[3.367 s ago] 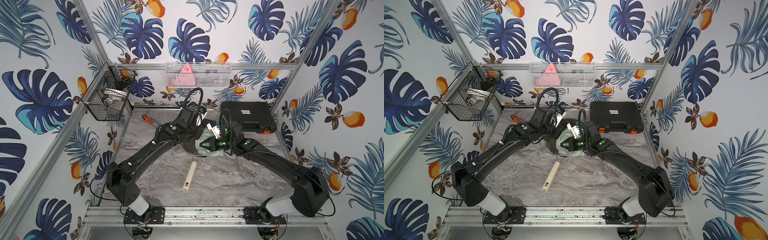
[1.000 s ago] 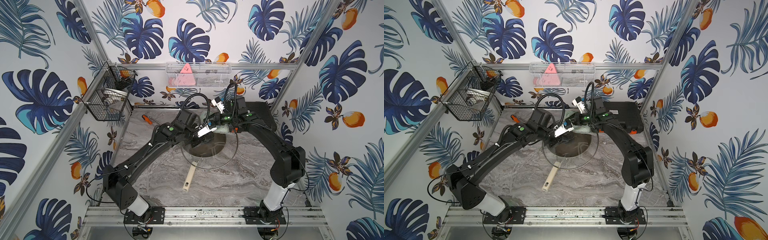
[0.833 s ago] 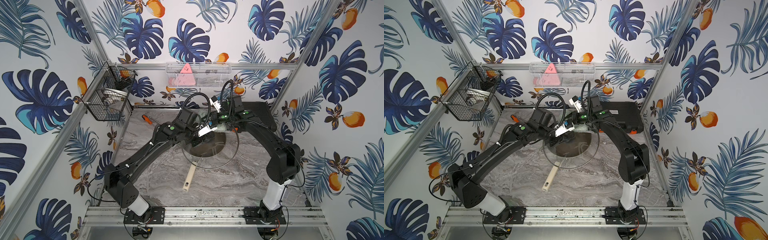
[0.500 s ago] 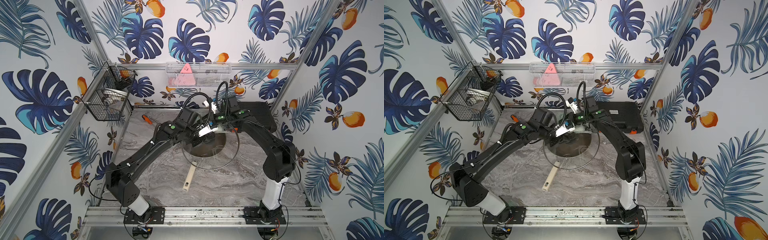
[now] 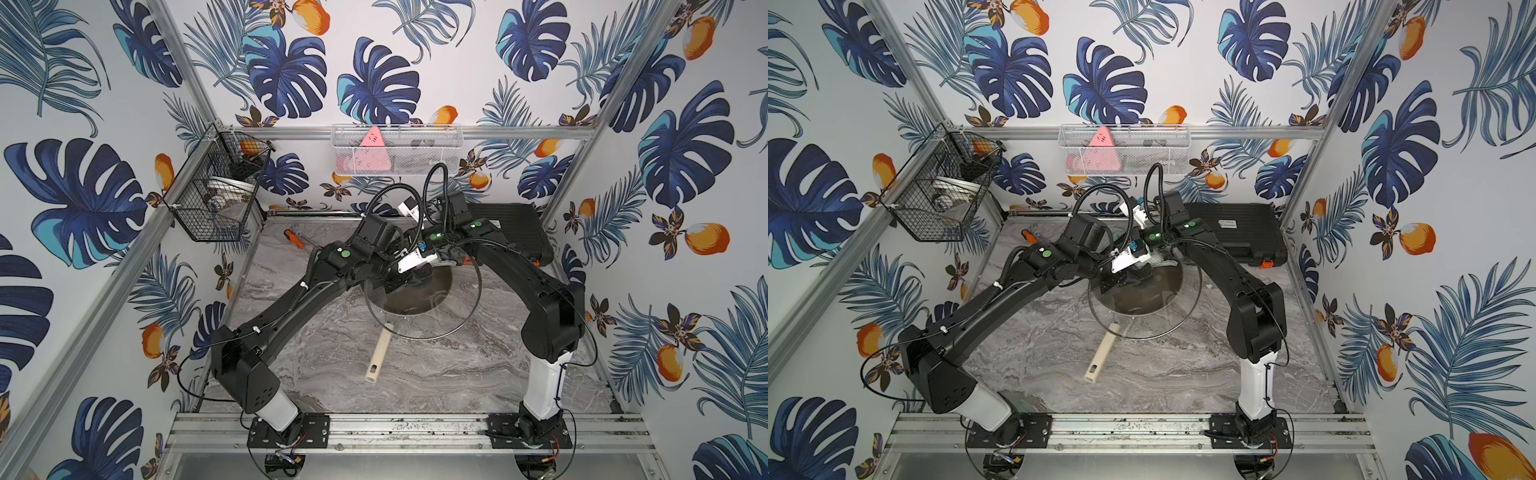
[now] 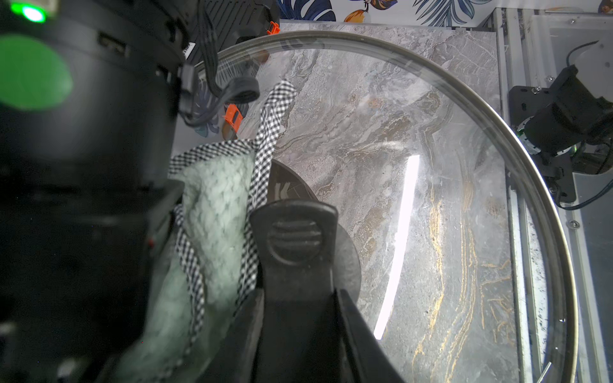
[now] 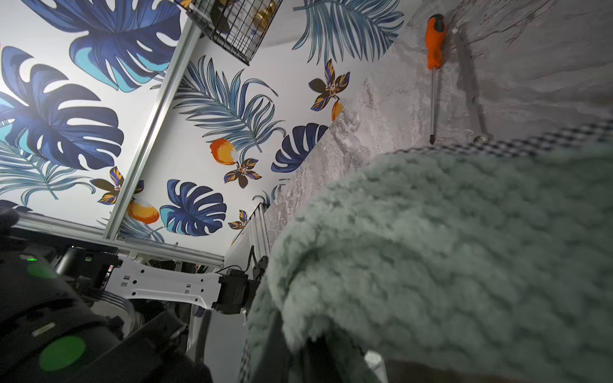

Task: Wipe the pot lid with a cloth
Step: Wipe the pot lid.

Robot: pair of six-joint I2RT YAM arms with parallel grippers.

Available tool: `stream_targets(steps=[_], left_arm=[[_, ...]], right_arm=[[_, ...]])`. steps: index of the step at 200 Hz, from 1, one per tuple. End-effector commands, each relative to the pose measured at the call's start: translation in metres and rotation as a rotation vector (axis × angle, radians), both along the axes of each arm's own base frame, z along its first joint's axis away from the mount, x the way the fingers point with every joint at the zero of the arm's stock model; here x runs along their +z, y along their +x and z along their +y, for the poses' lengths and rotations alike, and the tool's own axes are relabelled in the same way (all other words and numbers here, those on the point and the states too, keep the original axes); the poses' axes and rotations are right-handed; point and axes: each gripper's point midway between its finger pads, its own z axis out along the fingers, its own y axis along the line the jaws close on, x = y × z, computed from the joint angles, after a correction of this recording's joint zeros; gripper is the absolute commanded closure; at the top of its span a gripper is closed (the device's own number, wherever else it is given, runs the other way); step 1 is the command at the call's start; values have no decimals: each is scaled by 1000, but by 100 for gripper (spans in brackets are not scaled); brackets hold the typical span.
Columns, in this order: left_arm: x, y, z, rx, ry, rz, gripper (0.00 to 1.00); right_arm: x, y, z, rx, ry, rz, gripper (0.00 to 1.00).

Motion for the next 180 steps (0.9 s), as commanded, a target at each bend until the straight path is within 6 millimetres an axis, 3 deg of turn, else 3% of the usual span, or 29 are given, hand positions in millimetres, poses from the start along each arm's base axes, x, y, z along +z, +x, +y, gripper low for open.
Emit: stream_targets(steps=[1,79,111,114,127,180], left_arm=[[48,14,-17,-47,-131,-176,100],[50,11,-9,-26,-114,-195,100],[49,12,-7,-16,-103,-198,100],[49,12,-6,-16,-102,-200,100],[48,14,-5,-9,-96,-201,100],[48,17,1,11,-81,-212,100]], right_arm=[[-11,-4,-2,4,-50,15,100],[-30,10,-20,-101,-184,-27,100],[-31,17,-35,-159,-213,-39,100],[-31,25,-46,-189,-216,-37,100],[-31,30,-57,-215,-225,-40,100],[-31,30,-84,-266,-239,-33,100]])
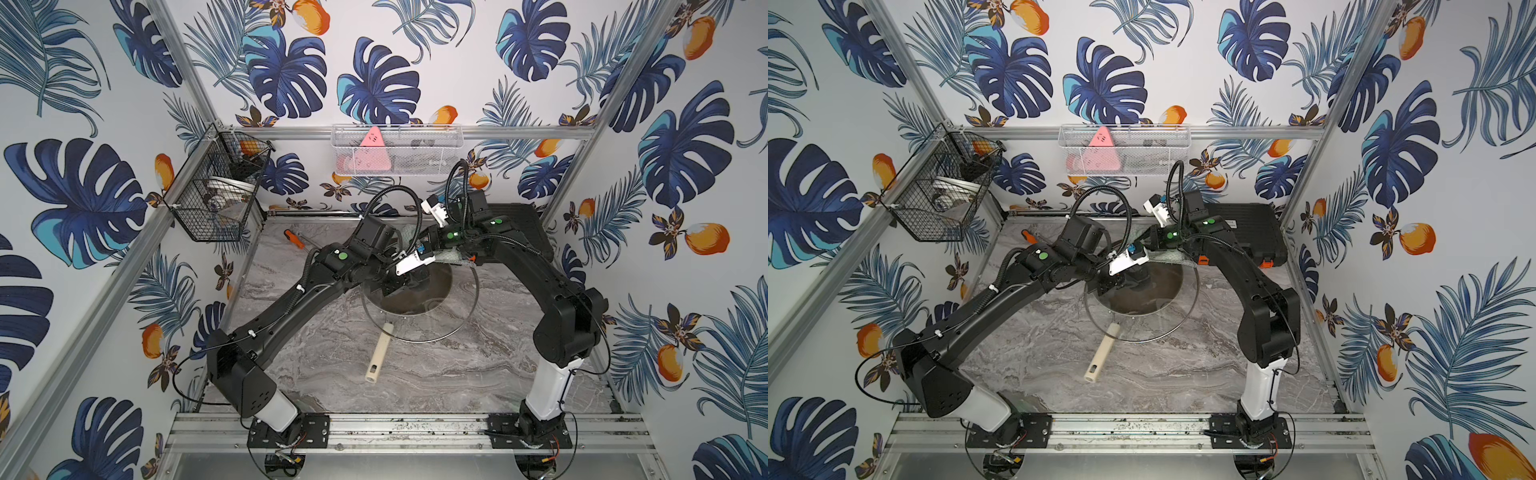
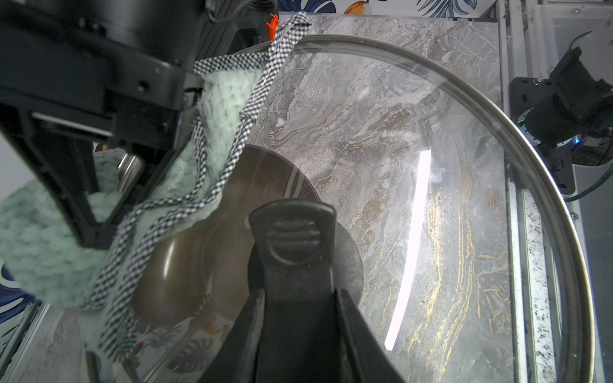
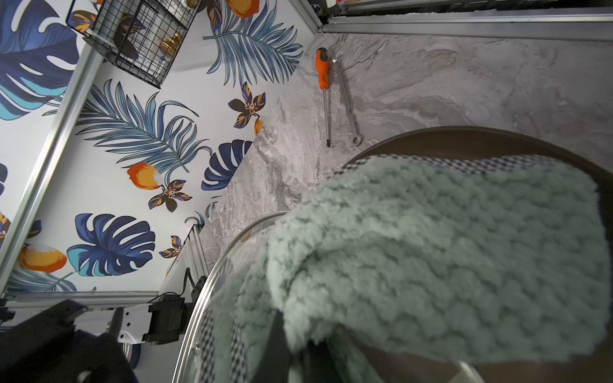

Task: Wipe the pot lid with a cloth
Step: Wipe the pot lid.

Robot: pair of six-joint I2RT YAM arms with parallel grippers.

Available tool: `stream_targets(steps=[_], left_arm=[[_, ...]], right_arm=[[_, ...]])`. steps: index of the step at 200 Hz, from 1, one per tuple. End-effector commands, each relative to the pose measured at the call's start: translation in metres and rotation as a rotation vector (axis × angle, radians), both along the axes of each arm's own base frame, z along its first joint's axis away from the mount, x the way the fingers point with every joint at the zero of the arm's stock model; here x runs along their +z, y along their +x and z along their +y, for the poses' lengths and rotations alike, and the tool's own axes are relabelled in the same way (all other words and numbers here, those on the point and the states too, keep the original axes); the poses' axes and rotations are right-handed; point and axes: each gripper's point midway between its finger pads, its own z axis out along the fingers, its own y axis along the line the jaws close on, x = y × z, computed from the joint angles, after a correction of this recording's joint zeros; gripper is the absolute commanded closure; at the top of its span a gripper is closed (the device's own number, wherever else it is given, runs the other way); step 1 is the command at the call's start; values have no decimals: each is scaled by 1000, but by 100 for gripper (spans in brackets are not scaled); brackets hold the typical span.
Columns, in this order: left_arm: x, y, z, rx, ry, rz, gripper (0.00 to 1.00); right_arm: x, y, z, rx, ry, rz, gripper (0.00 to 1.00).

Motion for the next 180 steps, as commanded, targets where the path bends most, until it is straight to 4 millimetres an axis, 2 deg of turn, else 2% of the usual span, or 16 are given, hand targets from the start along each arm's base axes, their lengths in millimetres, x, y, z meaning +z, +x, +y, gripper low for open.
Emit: stream_targets(steps=[1,62,93,149,174,176,180], left_arm=[[48,21,-9,-7,-104,-203,100],[51,21,-9,-7,-120,-206,100],[51,23,-12,-11,-127,-195,100],[53,25,-15,-13,-143,-196,100],[54,26,-15,-12,-144,-201,100],[54,25,-15,-14,-145,-201,100],[54,25,-16,-14,-145,-201,100]], right_arm=[[-11,-9,-12,-21,-49,40,100],[1,-16,-11,0,-8,36,100],[8,-17,3,45,37,41,100],[2,-23,35,113,26,49,100],[2,-24,41,131,51,59,100],[2,-31,50,153,53,59,100],[2,-35,54,168,57,63,100]])
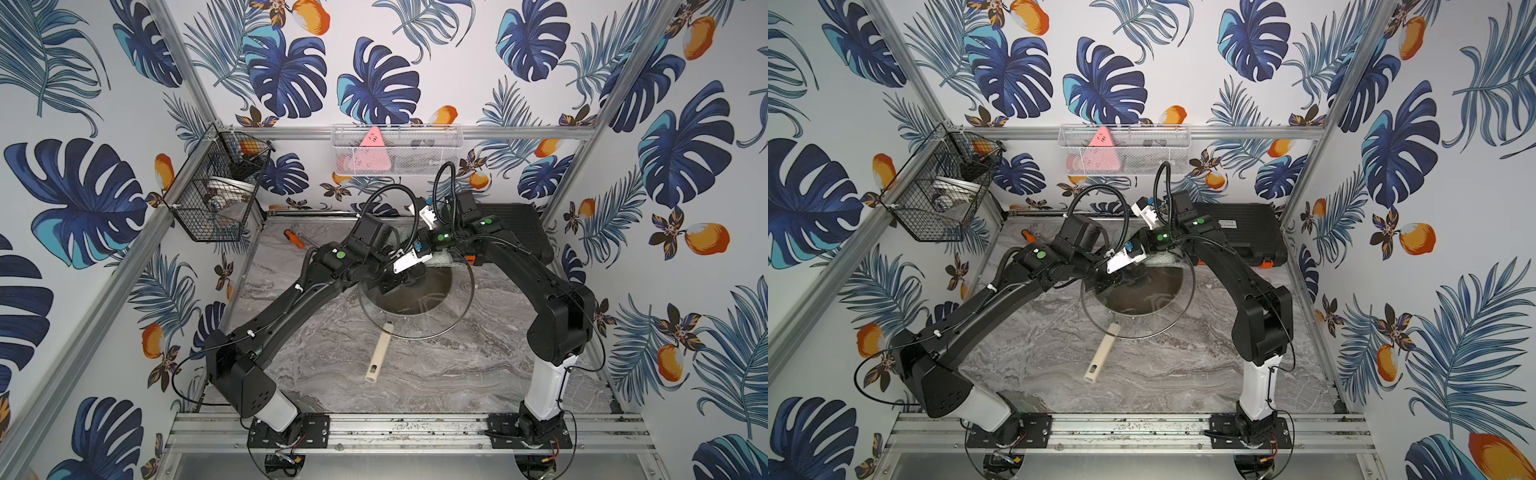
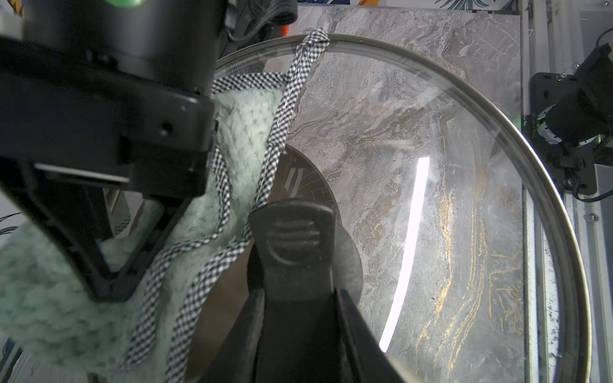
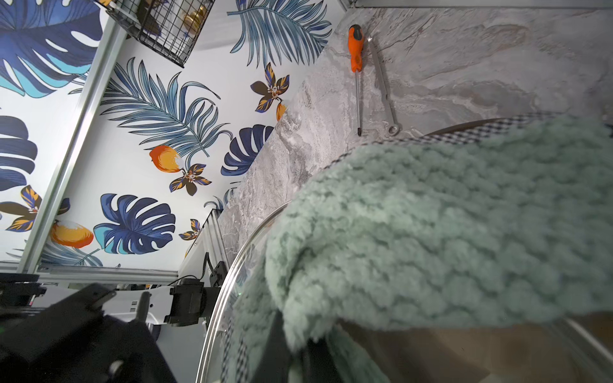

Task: Wipe the pot lid with a cloth
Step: Wipe the pot lid.

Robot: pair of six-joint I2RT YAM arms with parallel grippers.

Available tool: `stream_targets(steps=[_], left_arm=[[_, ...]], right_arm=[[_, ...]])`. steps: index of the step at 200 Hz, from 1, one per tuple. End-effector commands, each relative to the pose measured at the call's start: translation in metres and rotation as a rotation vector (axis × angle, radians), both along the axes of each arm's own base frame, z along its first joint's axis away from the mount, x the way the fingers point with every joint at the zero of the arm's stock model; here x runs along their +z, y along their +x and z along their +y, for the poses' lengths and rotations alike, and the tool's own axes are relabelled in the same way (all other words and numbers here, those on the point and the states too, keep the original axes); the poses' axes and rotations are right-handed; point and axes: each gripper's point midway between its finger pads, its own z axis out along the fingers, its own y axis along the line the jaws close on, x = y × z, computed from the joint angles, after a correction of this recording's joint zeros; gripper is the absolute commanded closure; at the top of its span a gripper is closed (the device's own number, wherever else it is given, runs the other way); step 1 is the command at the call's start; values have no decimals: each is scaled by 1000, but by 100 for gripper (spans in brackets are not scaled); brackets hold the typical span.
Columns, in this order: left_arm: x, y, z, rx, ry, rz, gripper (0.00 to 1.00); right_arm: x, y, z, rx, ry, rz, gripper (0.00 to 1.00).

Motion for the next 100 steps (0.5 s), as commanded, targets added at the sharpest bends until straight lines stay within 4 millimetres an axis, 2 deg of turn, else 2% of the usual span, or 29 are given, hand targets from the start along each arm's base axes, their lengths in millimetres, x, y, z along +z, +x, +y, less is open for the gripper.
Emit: stream_targets(steps=[1,49,100], left_arm=[[55,19,-22,-50,-153,-200,100],[58,19,-23,-53,-162,-209,100],[66,16,-24,-67,-177,-221,100]], right_arm=[[-1,-16,18,63,25,30,100],[3,-27,34,142,58,44,100],[5,-34,40,195,94,63,100]])
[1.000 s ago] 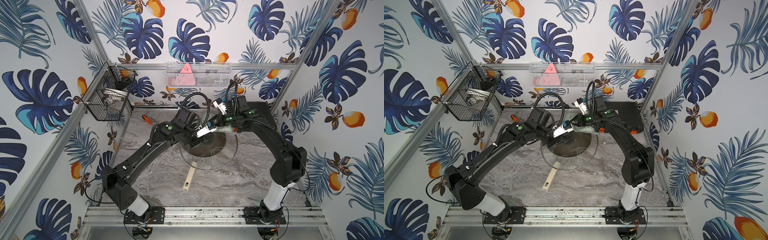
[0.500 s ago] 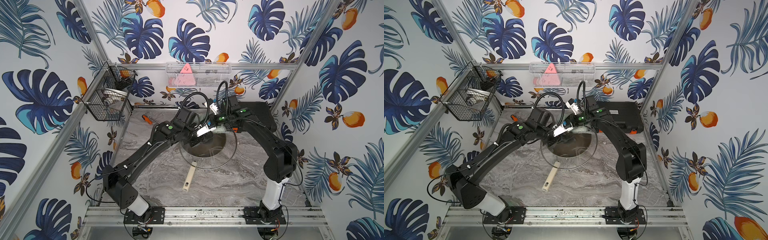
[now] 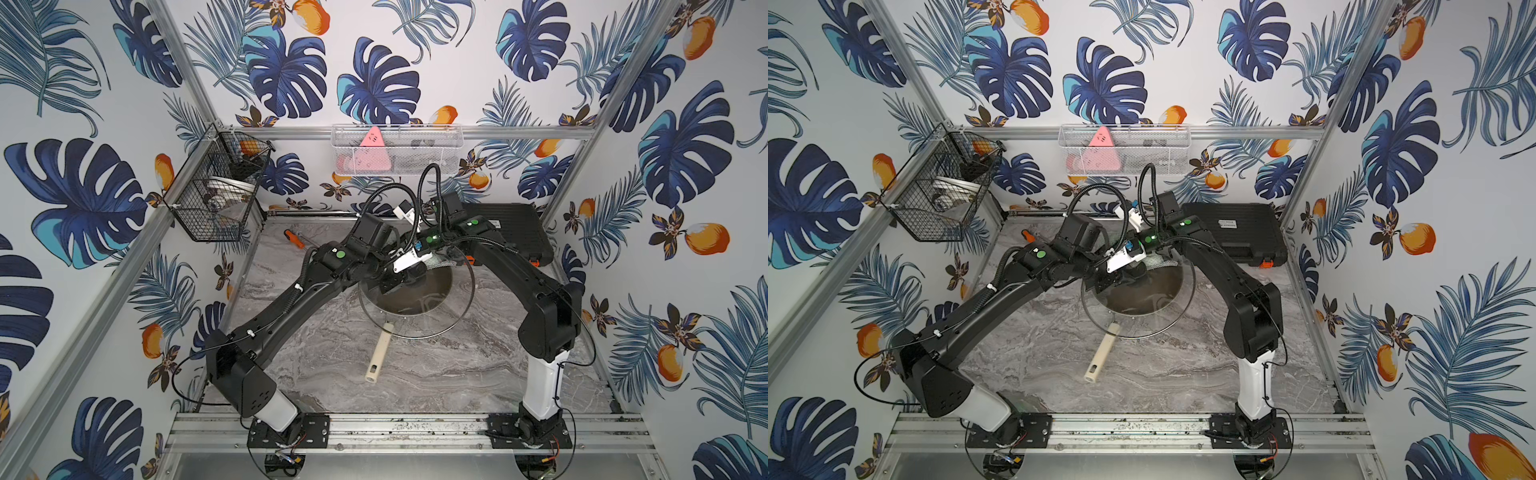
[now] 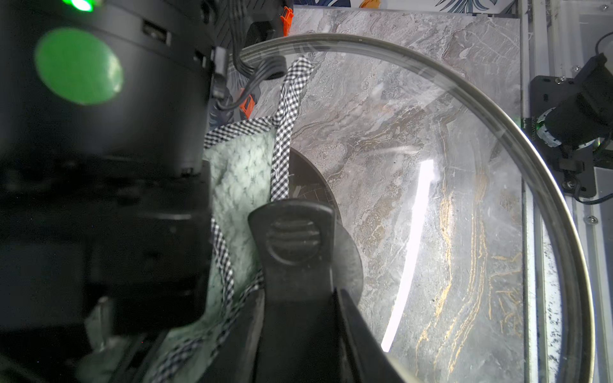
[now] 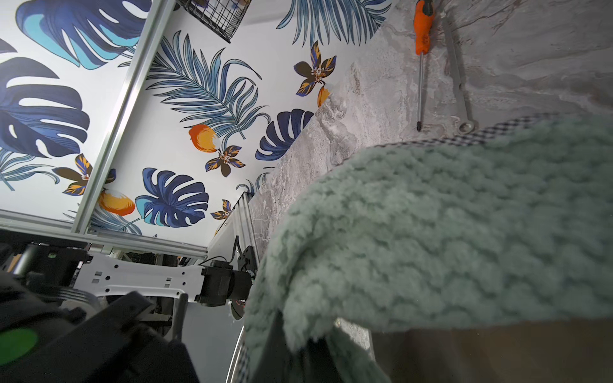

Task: Wipe the pot lid with a cloth
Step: Wipe the pot lid.

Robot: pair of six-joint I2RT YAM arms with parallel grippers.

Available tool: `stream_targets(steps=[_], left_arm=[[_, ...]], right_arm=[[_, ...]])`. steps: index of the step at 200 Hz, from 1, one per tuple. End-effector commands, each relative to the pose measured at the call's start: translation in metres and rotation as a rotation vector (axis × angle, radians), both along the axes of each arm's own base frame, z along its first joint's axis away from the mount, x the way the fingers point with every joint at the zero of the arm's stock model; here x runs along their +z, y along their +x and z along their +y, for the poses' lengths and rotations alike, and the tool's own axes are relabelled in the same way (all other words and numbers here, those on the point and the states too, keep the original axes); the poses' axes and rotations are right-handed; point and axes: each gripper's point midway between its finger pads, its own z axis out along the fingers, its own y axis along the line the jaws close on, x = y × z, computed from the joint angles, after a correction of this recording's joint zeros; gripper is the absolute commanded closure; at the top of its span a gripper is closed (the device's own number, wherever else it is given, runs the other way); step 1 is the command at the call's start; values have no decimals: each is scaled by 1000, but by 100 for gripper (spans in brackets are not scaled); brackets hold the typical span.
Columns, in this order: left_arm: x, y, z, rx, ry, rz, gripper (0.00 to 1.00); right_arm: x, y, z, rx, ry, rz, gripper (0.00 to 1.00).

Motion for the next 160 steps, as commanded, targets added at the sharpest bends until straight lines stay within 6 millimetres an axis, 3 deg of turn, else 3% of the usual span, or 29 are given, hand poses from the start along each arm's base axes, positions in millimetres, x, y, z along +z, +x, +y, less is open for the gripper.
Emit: stream_targets(steps=[1,59,96,160], left_arm=[[63,16,-23,-67,-170,-219,100],[67,13,-21,-65,-172,-228,100],[66,13,-18,-53,-164,-237,100],[64,18,-14,-19,-146,-236,100]], right_arm=[[-3,-10,3,50,16,37,100],[1,-18,5,112,51,59,100],[-16,1,-3,-12,-57,10,100],[-19,24,-35,-185,-201,-72,100]])
